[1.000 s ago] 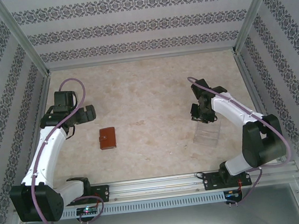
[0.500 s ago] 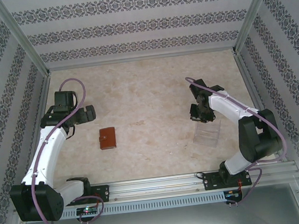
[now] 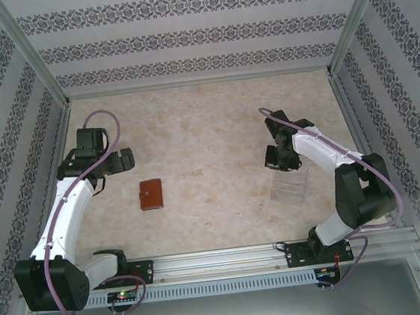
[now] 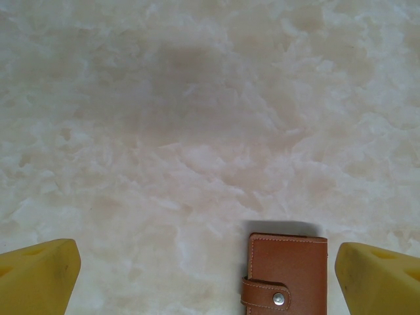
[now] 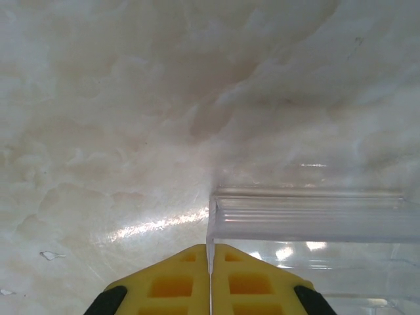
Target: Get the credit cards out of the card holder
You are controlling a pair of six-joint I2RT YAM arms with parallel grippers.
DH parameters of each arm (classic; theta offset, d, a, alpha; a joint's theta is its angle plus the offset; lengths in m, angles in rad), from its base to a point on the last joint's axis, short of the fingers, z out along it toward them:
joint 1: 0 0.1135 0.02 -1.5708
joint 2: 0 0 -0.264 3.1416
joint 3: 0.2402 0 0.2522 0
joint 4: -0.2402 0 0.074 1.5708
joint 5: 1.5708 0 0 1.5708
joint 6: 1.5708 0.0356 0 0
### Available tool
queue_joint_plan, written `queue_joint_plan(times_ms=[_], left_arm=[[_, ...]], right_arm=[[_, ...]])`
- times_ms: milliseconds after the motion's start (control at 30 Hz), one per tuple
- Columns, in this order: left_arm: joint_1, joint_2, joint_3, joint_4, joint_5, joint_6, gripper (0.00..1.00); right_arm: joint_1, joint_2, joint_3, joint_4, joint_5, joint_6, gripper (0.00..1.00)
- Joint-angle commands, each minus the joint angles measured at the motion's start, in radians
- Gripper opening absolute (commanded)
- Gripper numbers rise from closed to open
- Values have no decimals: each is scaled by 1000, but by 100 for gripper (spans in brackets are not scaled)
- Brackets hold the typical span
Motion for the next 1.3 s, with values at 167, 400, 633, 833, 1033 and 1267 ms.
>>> queue_joint_plan(times_ms=[167,400,633,833,1033,1267], left_arm=[[-10,6,-14,2,0,20,100],[-10,7,-16,5,7,17,100],[-12,17,-17,8,25,12,100],[-12,21,-19,9,28,10,100],[-12,24,-20,9,31,9,100],[-12,28,-19,5,26,11,100]], right_arm=[[61,51,95,-20,25,0,4],[149,171,261,-32,37,23,3],[235,360,522,-75,61,42,2],[282,514,744,-123,64,45,1],[305,653,930,-169,60,46,1],[312,754,1093,-202,61,49,1]])
